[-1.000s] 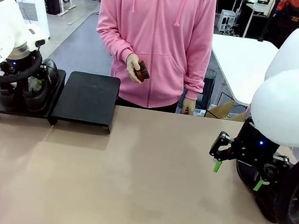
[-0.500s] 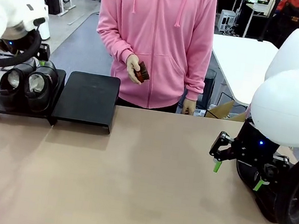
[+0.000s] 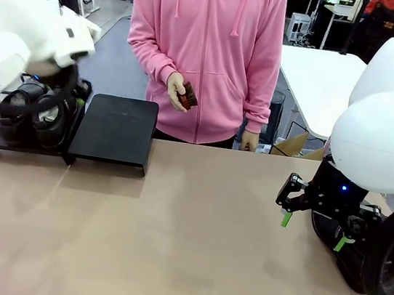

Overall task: Organize the shoes by placing them on the stand.
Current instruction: Pick up one Shoe and place it in the middle of the table.

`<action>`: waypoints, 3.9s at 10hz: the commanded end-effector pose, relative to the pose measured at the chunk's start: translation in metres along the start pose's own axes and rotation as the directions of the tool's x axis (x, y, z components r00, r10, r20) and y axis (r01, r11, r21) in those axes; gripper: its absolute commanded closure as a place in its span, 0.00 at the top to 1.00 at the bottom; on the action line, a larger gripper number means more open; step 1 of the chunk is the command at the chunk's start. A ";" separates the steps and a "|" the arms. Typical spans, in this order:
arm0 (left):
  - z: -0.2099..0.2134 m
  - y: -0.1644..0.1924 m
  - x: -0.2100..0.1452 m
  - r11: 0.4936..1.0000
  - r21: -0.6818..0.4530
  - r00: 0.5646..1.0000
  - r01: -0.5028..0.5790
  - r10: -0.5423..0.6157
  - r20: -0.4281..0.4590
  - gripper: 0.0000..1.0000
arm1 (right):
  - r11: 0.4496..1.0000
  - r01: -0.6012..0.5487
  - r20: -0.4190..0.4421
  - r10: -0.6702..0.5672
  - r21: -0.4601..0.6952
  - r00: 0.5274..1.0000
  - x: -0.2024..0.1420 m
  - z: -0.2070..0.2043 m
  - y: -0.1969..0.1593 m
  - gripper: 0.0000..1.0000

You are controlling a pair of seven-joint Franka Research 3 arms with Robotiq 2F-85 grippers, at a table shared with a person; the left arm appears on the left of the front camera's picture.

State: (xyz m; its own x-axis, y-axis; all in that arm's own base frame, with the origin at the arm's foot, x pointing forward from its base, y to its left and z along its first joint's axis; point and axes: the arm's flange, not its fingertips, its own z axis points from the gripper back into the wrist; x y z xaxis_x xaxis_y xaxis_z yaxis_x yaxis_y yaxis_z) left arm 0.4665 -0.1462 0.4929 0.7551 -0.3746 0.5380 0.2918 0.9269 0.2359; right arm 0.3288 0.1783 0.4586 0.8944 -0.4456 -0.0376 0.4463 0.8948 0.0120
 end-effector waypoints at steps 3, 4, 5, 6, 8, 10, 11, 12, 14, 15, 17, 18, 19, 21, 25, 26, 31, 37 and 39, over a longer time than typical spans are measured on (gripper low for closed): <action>-0.007 -0.030 0.001 0.897 -0.391 0.904 0.206 -0.327 -0.273 0.71 | 1.000 -0.001 0.003 0.001 0.011 1.000 0.002 0.002 0.002 1.00; -0.020 -0.039 0.003 0.870 -0.469 0.890 0.151 -0.326 -0.319 0.71 | 1.000 -0.001 0.003 0.001 0.011 1.000 0.002 0.002 0.002 1.00; -0.034 -0.048 0.004 0.838 -0.539 0.888 0.088 -0.311 -0.339 0.71 | 1.000 -0.001 0.003 0.001 0.011 1.000 0.002 0.002 0.002 1.00; -0.043 -0.055 0.004 0.803 -0.596 0.902 0.020 -0.272 -0.336 0.71 | 1.000 -0.001 0.003 0.001 0.011 1.000 0.002 0.002 0.002 1.00; -0.056 -0.052 0.005 0.834 -0.552 0.916 -0.009 -0.214 -0.338 0.71 | 1.000 0.000 0.000 0.000 0.000 1.000 0.000 0.000 0.000 1.00; -0.046 -0.061 -0.004 0.810 -0.586 0.894 0.031 -0.285 -0.346 0.71 | 0.968 -0.195 0.051 0.205 -0.155 0.978 0.047 0.010 -0.027 1.00; -0.046 -0.061 -0.004 0.810 -0.586 0.894 0.031 -0.285 -0.346 0.71 | 0.944 -0.298 0.046 0.307 -0.140 0.950 0.055 0.014 -0.044 1.00; -0.046 -0.061 -0.004 0.810 -0.586 0.894 0.031 -0.285 -0.346 0.71 | 0.895 -0.432 0.041 0.438 -0.111 0.898 0.059 0.016 -0.059 1.00; -0.046 -0.061 -0.004 0.810 -0.586 0.894 0.031 -0.285 -0.346 0.71 | 0.818 -0.571 0.005 0.573 -0.069 0.820 0.074 0.012 -0.083 1.00; -0.046 -0.061 -0.004 0.810 -0.586 0.894 0.031 -0.285 -0.346 0.71 | 0.788 -0.612 -0.006 0.614 -0.069 0.790 0.087 0.006 -0.093 1.00; -0.046 -0.061 -0.004 0.810 -0.586 0.894 0.031 -0.285 -0.346 0.71 | 0.869 -0.484 0.020 0.488 -0.101 0.873 0.072 0.016 -0.073 1.00; -0.046 -0.061 -0.004 0.810 -0.586 0.894 0.031 -0.285 -0.346 0.71 | 0.869 -0.484 0.020 0.488 -0.101 0.873 0.072 0.016 -0.073 1.00; -0.046 -0.061 -0.004 0.810 -0.586 0.894 0.031 -0.285 -0.346 0.71 | 0.869 -0.484 0.020 0.488 -0.101 0.873 0.072 0.016 -0.073 1.00; -0.046 -0.061 -0.004 0.810 -0.586 0.894 0.031 -0.285 -0.346 0.71 | 0.858 -0.505 0.012 0.508 -0.093 0.861 0.074 0.014 -0.077 1.00; -0.046 -0.061 -0.004 0.810 -0.586 0.894 0.031 -0.285 -0.346 0.71 | 0.833 -0.551 0.124 0.554 -0.058 0.824 0.080 -0.013 -0.116 1.00; -0.046 -0.061 -0.004 0.810 -0.586 0.894 0.031 -0.285 -0.346 0.71 | 0.836 -0.548 0.156 0.545 -0.032 0.823 0.086 -0.014 -0.133 1.00; -0.046 -0.061 -0.004 0.810 -0.586 0.894 0.031 -0.285 -0.346 0.71 | 0.719 -0.695 0.122 0.691 -0.016 0.712 0.126 -0.020 -0.168 1.00; -0.046 -0.061 -0.004 0.810 -0.586 0.894 0.031 -0.285 -0.346 0.71 | 0.772 -0.634 0.087 0.636 -0.048 0.767 0.150 -0.053 -0.167 0.62; -0.046 -0.061 -0.004 0.810 -0.586 0.894 0.031 -0.285 -0.346 0.71 | 0.822 -0.569 0.064 0.569 -0.025 0.820 0.154 -0.057 -0.162 0.62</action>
State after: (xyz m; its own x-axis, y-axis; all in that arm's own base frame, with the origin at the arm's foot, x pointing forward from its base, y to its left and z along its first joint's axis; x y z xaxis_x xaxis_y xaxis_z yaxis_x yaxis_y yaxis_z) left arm 0.4765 -0.2040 0.4383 0.7999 -0.5842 0.1374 0.5976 0.7544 -0.2716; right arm 0.3848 -0.0355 0.3933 0.9766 0.2094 0.0499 -0.2111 0.9770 0.0306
